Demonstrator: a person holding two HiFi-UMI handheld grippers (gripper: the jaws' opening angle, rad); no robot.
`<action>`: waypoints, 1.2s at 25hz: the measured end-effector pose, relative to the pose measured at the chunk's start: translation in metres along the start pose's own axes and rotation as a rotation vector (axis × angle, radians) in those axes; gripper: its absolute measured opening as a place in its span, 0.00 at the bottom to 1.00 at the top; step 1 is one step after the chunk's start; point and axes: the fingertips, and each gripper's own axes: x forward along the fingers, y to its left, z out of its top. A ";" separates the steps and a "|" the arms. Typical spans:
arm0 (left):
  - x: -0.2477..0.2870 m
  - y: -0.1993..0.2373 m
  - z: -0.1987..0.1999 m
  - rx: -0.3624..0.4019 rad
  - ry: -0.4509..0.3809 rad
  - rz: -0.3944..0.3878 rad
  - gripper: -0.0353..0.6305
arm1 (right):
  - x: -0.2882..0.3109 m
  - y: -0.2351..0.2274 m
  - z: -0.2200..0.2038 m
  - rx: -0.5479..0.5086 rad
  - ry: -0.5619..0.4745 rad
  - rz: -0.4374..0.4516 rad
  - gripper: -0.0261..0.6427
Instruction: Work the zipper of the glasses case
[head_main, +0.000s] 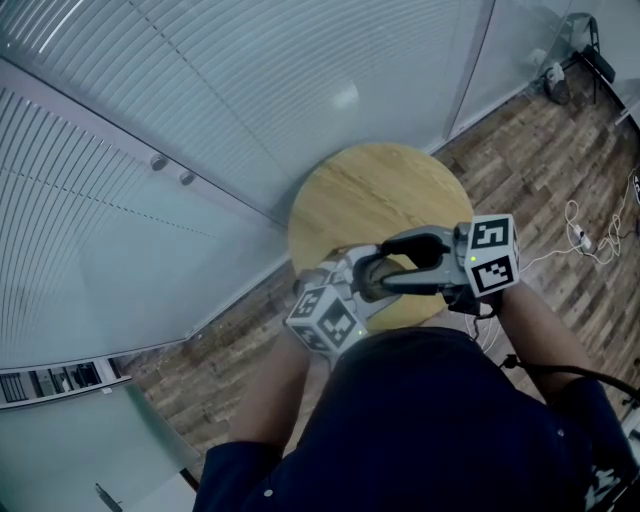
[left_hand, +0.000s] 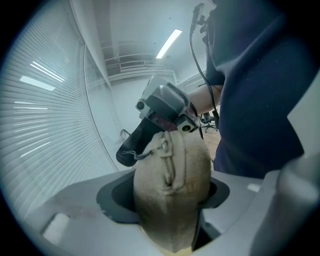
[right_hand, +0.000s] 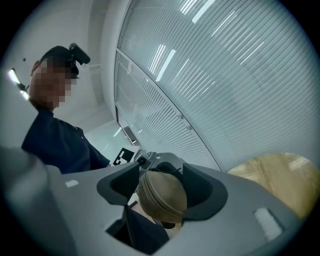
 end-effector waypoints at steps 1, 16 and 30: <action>-0.001 0.001 -0.003 -0.007 0.005 -0.002 0.51 | -0.001 0.000 0.001 -0.001 -0.003 0.002 0.45; -0.004 -0.002 -0.018 -0.037 0.061 -0.026 0.51 | -0.009 -0.001 0.005 -0.001 -0.034 0.001 0.14; 0.000 -0.005 -0.016 -0.109 0.032 -0.043 0.51 | -0.006 0.016 -0.005 -0.111 -0.004 0.022 0.06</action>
